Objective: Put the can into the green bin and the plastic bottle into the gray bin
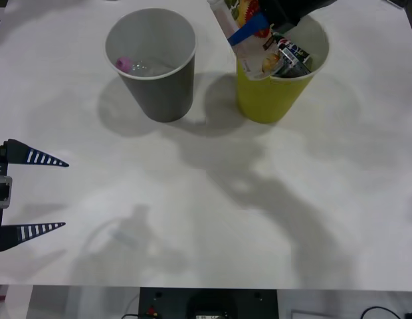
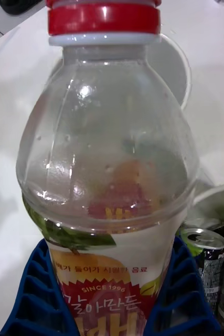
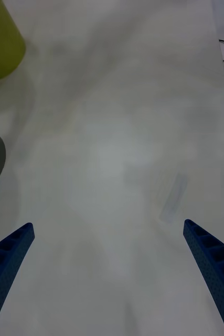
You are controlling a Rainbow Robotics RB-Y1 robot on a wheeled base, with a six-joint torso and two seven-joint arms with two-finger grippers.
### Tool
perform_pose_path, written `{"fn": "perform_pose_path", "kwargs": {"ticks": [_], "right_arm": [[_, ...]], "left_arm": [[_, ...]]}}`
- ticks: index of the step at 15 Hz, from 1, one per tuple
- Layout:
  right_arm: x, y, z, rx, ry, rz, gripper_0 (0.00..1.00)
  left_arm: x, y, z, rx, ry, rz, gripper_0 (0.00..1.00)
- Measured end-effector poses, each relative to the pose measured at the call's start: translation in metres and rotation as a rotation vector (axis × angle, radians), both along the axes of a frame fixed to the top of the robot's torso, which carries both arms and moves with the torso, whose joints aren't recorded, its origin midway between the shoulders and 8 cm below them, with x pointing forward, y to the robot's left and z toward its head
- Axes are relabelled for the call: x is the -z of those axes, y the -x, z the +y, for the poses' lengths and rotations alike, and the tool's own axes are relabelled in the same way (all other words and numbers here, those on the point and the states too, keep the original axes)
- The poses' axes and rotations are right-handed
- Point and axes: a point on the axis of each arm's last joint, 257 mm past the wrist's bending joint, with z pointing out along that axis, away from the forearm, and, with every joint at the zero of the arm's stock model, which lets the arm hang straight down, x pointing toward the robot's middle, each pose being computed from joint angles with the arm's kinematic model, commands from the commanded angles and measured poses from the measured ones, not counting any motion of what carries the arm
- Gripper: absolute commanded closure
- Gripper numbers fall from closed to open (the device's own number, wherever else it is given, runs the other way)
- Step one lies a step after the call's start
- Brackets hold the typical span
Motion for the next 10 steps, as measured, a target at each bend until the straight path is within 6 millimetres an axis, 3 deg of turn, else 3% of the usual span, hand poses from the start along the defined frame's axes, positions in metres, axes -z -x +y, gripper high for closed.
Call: {"fn": "perform_pose_path", "kwargs": {"ticks": [10], "right_arm": [[-0.020,-0.039,0.111,0.023,0.032,-0.065,1.00]], "left_arm": [[0.000,0.000,0.000,0.000,0.000,0.000,0.02]]}}
